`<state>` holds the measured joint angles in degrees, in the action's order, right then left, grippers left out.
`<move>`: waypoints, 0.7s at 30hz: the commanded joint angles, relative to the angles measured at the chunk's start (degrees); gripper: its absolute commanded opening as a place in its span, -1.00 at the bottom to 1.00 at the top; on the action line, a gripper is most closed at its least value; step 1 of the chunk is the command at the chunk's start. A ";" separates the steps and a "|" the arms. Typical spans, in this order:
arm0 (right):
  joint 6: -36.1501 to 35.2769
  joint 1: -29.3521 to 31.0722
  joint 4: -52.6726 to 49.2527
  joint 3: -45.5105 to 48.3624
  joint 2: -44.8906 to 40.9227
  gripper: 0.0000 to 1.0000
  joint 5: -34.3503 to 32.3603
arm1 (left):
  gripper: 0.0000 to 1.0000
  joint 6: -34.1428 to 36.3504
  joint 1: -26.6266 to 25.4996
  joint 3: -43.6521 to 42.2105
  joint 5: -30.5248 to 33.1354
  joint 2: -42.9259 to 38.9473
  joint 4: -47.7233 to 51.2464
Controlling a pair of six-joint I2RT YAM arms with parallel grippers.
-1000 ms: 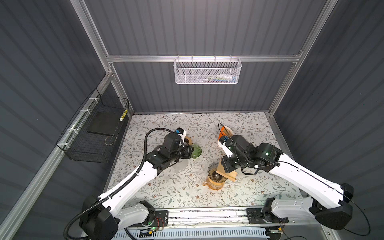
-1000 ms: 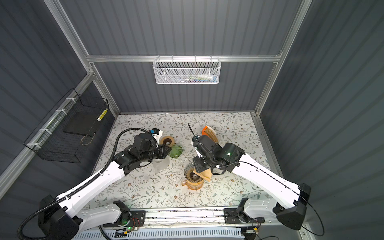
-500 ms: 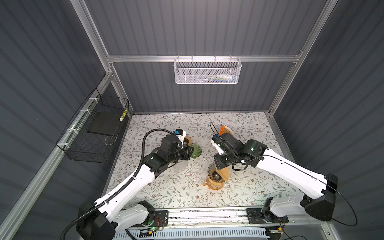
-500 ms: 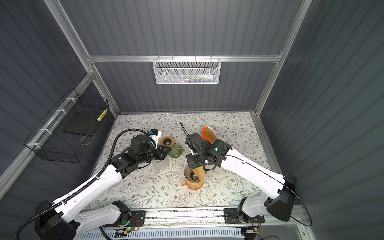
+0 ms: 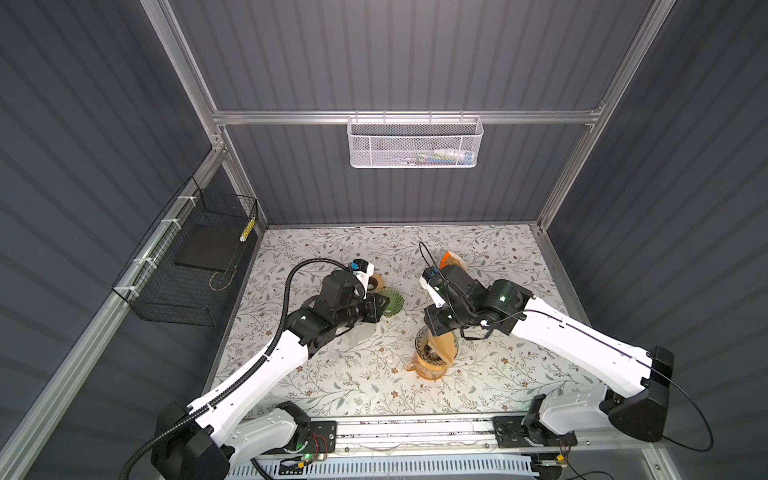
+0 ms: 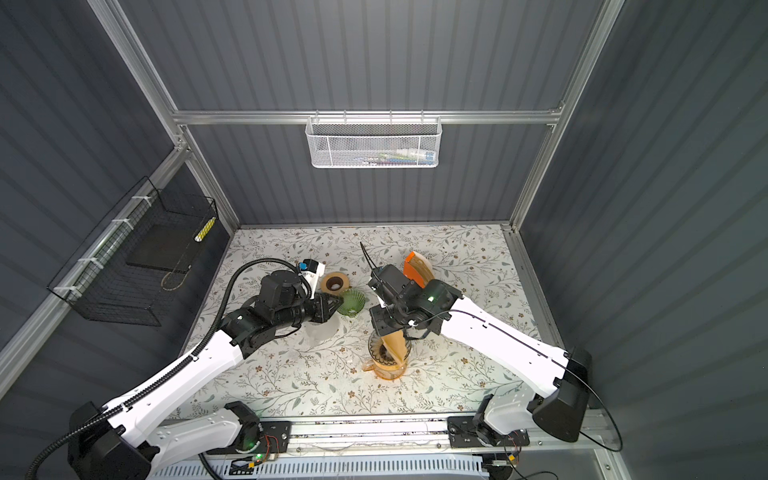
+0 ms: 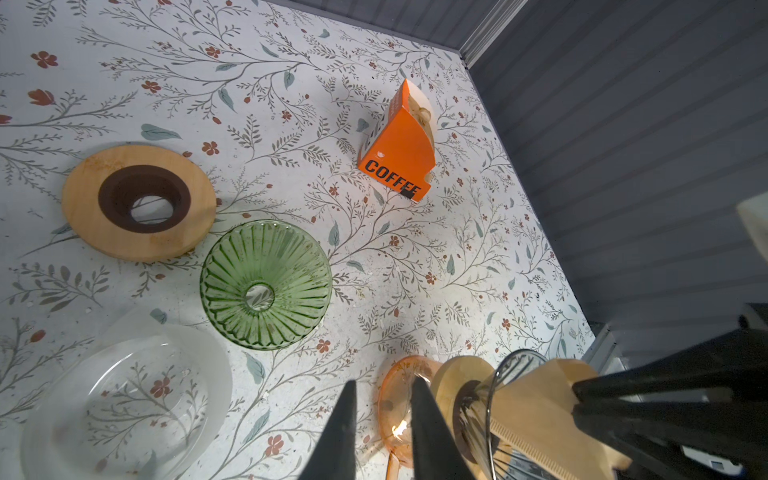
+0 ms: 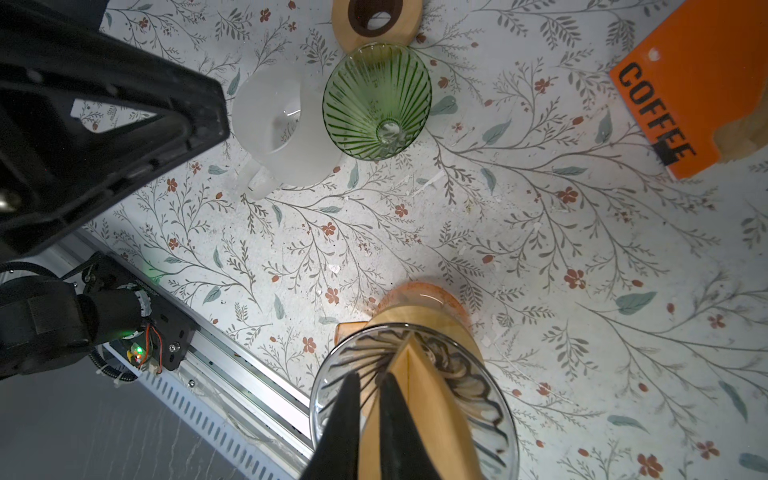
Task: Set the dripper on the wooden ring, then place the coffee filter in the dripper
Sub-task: 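Lower the filter into the clear dripper while the left gripper approaches it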
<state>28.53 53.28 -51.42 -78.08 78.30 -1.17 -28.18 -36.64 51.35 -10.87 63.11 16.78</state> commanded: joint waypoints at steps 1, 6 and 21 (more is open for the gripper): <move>0.30 -0.14 -0.20 -0.15 -2.39 -0.66 0.68 | -0.50 2.12 0.26 1.95 -5.60 -0.26 1.01; 0.29 -0.62 -0.88 -0.28 -5.46 -0.64 0.66 | -0.50 3.07 -0.97 3.02 -10.98 0.09 3.07; 0.38 -13.88 4.97 14.89 -20.60 -0.64 13.02 | -0.56 3.52 -16.65 18.54 -12.68 15.42 9.25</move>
<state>28.51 40.10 -49.39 -64.77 58.41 7.49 -25.43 -52.14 67.20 -21.34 76.47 23.90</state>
